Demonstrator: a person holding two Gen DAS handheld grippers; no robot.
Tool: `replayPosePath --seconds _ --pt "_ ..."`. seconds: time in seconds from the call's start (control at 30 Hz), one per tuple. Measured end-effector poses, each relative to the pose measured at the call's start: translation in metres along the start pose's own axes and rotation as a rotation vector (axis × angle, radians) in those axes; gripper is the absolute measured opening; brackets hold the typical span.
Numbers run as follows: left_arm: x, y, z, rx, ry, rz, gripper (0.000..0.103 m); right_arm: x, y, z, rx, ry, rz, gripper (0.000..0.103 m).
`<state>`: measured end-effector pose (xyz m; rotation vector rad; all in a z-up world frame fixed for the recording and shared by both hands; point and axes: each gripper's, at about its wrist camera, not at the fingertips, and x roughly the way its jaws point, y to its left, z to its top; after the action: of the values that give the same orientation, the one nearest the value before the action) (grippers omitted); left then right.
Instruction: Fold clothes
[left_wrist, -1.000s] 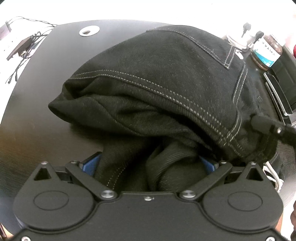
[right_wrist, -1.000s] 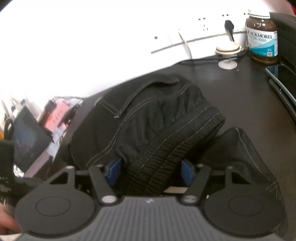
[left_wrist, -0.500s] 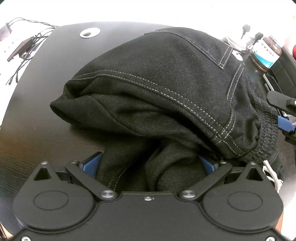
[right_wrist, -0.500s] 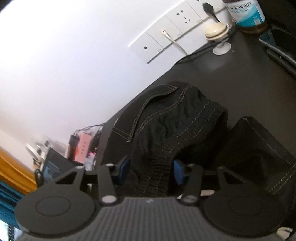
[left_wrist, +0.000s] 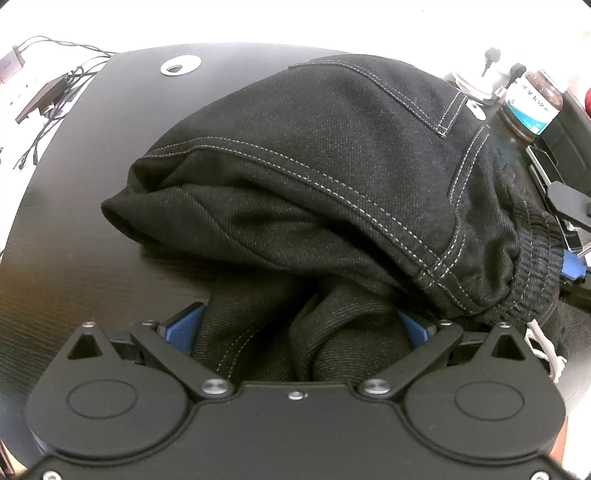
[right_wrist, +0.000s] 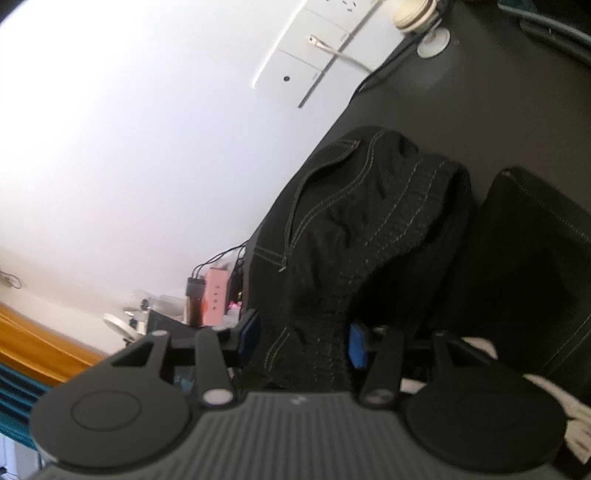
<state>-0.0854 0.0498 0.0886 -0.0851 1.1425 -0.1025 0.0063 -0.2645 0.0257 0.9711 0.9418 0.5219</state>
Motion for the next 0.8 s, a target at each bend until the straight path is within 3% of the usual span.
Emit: replayPosePath --seconds 0.2,0.27,0.37,0.43,0.8 --pt "-0.001 -0.003 -0.001 0.011 -0.006 0.008 0.103 0.010 -0.007 0.000 0.031 0.024 0.001 0.047" --pt "-0.001 -0.003 -0.001 0.014 -0.009 0.009 0.103 0.013 -0.008 0.000 0.038 0.018 -0.010 0.041" --pt "-0.002 -0.002 -0.002 0.010 -0.011 0.005 0.103 0.015 -0.010 0.001 0.055 0.007 -0.011 0.021" --pt "-0.002 -0.001 -0.003 0.006 -0.010 0.002 0.103 0.015 -0.013 0.002 0.068 0.005 -0.004 0.016" --pt "-0.001 -0.001 -0.004 0.012 -0.003 0.008 0.103 0.024 -0.022 0.003 0.116 0.032 0.001 0.015"
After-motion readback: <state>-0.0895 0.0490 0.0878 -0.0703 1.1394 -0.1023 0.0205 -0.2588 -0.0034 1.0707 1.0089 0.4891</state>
